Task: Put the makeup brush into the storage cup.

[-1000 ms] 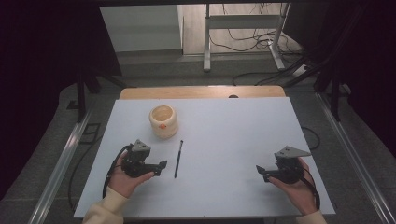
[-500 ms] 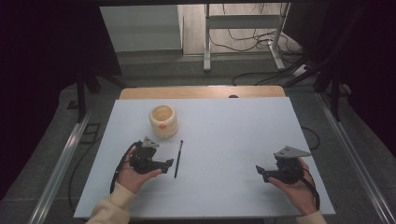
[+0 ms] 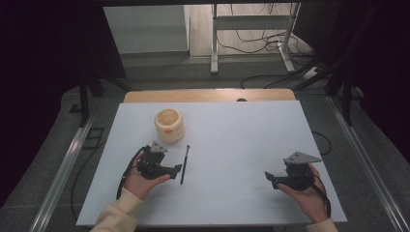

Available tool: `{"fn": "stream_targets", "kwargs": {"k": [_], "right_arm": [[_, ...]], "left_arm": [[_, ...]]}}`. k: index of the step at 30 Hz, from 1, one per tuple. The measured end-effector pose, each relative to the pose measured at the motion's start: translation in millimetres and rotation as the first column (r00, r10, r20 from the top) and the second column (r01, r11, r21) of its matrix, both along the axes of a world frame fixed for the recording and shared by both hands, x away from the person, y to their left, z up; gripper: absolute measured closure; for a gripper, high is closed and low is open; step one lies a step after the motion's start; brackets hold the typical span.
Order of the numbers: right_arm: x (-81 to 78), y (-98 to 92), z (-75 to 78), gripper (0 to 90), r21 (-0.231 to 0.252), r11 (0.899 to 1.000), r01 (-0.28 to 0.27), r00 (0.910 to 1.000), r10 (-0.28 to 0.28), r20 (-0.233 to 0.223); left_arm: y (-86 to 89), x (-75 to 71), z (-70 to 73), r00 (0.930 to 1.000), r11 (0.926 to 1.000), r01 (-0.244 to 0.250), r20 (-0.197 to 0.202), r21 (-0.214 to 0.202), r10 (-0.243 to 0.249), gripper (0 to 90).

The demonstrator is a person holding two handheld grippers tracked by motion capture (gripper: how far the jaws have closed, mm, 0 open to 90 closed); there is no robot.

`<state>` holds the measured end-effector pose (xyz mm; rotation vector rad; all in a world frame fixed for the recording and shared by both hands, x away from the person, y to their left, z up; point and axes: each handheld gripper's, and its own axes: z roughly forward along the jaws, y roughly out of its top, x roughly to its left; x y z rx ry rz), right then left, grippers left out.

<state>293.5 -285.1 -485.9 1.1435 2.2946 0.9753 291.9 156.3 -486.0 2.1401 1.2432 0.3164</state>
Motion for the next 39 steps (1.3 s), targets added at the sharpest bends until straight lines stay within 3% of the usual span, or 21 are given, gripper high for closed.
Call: {"fn": "stream_targets", "kwargs": {"k": [19,39], "right_arm": [[0.5,0.1,-0.5,13.3,0.000,1.000,-0.001,1.0000,0.001,-0.002],[1.3,0.1,-0.8,12.6,0.000,1.000,0.003,1.0000,-0.003,-0.002]], "left_arm": [[-10.6,14.8,-3.4,0.9993,1.0000,0.000,-0.038,-0.003,-0.001,18.3],[-31.2,38.0,-6.9,0.9940,0.9998,0.020,-0.108,0.007,-0.019,21.0]]}}
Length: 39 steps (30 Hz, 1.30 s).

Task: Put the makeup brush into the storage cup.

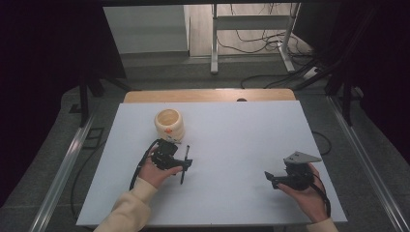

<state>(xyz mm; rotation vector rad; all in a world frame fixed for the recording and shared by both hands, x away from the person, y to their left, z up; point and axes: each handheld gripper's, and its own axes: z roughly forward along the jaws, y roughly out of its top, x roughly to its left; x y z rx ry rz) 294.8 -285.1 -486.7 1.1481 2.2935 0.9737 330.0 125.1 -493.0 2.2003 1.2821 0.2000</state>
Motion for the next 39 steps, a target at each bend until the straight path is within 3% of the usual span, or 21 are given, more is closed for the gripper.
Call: {"fn": "stream_targets", "kwargs": {"k": [24,39], "right_arm": [[0.0,0.2,-1.5,12.6,-0.007,1.000,0.003,1.0000,-0.003,-0.006],[0.1,-0.2,-1.7,12.5,-0.007,1.000,-0.004,1.0000,0.004,-0.004]], "left_arm": [[-6.2,19.9,-12.6,0.9947,0.9999,-0.001,-0.103,-0.011,0.000,27.2],[-12.6,26.5,-23.1,0.9899,0.9999,0.000,-0.142,0.015,0.002,41.0]]}}
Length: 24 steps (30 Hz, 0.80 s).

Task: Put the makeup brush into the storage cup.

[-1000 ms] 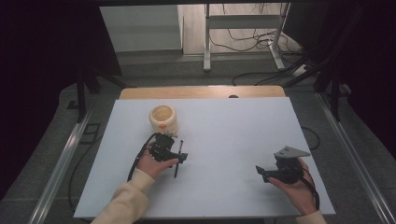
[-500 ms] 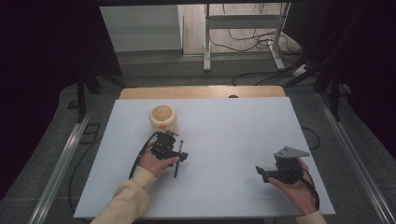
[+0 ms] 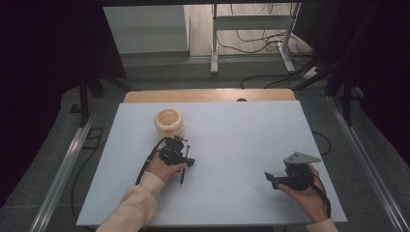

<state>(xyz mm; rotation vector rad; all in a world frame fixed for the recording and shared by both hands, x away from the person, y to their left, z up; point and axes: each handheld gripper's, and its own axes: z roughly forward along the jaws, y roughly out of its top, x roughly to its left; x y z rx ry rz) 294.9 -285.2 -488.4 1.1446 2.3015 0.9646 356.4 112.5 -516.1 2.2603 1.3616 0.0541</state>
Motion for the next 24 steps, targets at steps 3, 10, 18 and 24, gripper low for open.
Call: {"fn": "stream_targets", "kwargs": {"k": [3,10,18,24], "right_arm": [[0.1,-0.4,0.2,12.5,0.001,1.000,0.003,1.0000,-0.003,0.000],[0.0,-0.9,0.8,12.5,0.002,1.000,0.005,1.0000,-0.005,0.001],[0.5,-0.7,0.0,12.5,0.001,1.000,0.006,1.0000,-0.006,0.000],[0.5,-0.8,-0.1,12.5,-0.001,1.000,0.009,1.0000,-0.009,-0.002]], "left_arm": [[-1.4,-0.3,0.3,1.0000,1.0000,-0.001,0.005,0.008,0.001,42.8],[-4.0,-2.2,0.5,0.9990,0.9960,-0.034,0.032,0.083,0.032,59.5],[-0.7,-0.3,0.8,0.9978,0.9937,-0.061,0.029,0.093,0.059,76.5],[-10.5,-0.7,3.2,0.9988,0.9858,-0.039,0.035,0.163,0.034,83.5]]}}
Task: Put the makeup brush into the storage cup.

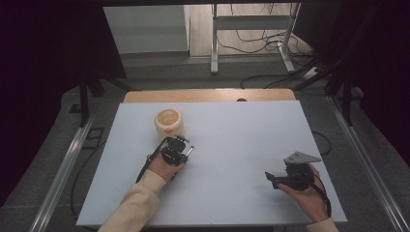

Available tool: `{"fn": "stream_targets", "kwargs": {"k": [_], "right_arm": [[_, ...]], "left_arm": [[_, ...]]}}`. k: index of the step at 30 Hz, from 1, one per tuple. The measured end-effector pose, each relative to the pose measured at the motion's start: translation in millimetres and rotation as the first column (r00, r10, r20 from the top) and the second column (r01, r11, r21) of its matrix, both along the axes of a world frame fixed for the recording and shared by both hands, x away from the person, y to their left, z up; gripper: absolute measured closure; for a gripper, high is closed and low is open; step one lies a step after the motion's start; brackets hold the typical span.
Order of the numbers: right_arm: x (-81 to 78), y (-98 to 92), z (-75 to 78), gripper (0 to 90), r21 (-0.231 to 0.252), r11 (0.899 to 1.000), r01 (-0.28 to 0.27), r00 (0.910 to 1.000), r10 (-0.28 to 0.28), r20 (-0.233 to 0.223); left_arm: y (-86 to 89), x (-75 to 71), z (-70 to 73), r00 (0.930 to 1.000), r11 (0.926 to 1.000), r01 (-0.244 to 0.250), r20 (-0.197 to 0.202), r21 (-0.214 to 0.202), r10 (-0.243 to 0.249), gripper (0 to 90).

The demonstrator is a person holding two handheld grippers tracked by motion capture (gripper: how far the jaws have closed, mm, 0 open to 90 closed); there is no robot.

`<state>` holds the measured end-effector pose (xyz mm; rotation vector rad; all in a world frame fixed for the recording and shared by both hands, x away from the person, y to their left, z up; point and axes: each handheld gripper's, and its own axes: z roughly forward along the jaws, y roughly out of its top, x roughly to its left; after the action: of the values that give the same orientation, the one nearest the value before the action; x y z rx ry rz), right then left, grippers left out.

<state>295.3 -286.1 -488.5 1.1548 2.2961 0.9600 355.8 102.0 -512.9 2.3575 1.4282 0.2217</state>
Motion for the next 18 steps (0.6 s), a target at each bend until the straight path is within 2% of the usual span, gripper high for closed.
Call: {"fn": "stream_targets", "kwargs": {"k": [3,6,18], "right_arm": [[0.0,-0.6,0.1,12.5,-0.001,1.000,-0.001,1.0000,0.001,0.003],[-0.1,-1.8,0.2,12.6,0.001,1.000,0.003,1.0000,-0.003,0.003],[0.5,-2.2,0.3,12.6,0.001,1.000,0.005,1.0000,-0.005,0.006]], "left_arm": [[-0.6,0.6,0.3,1.0000,1.0000,0.000,-0.004,0.004,0.000,83.6],[2.5,2.0,0.3,0.9999,0.9998,0.000,-0.015,-0.018,-0.001,83.7],[2.8,1.0,1.5,0.9997,0.9995,0.018,-0.019,-0.025,-0.018,83.9]]}}
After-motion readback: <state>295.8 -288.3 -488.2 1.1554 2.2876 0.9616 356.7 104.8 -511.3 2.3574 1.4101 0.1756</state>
